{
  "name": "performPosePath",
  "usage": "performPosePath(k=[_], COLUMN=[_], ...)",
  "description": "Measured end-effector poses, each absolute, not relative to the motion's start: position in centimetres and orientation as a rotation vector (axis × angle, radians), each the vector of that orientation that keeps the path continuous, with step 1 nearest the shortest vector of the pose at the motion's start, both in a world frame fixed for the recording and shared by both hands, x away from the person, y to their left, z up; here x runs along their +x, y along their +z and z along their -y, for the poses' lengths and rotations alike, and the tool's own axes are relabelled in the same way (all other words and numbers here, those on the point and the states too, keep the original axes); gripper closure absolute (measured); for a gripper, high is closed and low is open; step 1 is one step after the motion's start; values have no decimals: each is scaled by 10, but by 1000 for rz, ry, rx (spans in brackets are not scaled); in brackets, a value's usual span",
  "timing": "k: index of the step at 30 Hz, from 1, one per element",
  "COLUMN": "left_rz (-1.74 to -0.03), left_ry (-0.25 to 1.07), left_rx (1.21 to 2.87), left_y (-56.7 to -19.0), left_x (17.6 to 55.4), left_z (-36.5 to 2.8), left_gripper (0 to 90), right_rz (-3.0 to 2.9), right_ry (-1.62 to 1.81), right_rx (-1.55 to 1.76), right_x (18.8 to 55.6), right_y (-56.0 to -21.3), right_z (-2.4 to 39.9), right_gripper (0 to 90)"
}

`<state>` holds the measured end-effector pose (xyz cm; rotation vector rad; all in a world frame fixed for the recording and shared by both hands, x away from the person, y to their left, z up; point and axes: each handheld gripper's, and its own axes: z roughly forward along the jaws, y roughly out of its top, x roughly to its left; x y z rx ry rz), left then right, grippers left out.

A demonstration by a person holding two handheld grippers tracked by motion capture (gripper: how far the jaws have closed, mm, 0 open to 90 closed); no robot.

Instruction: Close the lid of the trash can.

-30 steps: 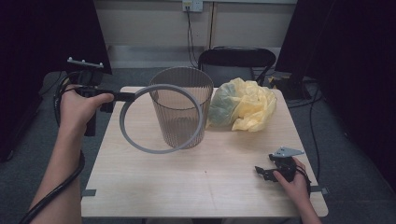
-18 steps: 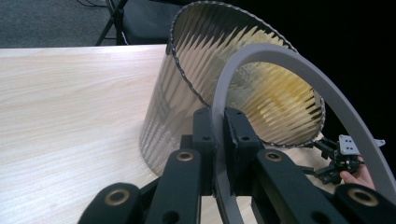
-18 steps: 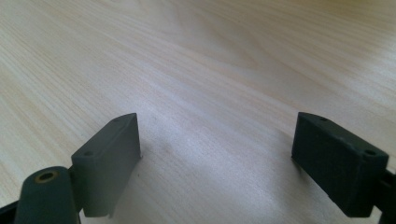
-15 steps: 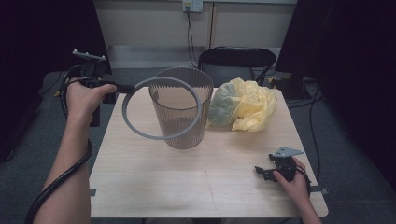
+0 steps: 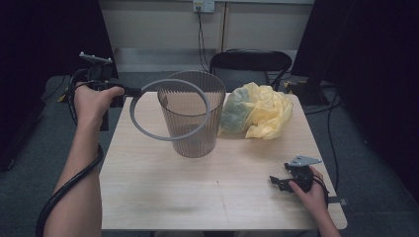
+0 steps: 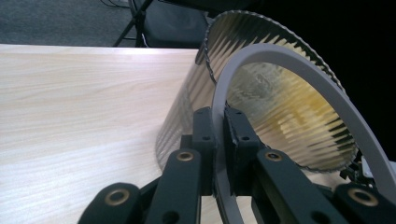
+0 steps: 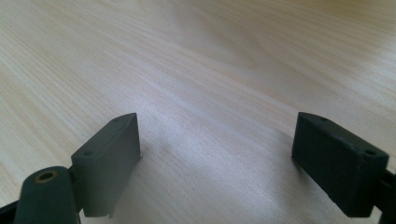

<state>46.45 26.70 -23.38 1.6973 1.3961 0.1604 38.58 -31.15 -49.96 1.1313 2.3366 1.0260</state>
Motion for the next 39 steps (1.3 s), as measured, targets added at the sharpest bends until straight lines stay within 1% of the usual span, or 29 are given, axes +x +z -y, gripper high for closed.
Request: performPosePath(k=[11,20,30,39], left_rz=[-1441,-1474,-1478,-1490], left_ry=[201,250,267,254], left_rx=[1661,1622,1605,1580], left_y=[-233,-233,-237,-244], left_x=[470,477,487,499], left_z=[-263,-252,-245,-239], left_gripper=[840,839,839,838], right_rz=[-2337,-2337,-2337,-2337], right_ry=[1026,1026,1026,1026], right_rx=[1132,1131,1132,1132], right_x=[386,386,386,386], right_y=[-500,-500,-500,-500], right_z=[311,311,311,311], right_gripper=[144,144,144,144])
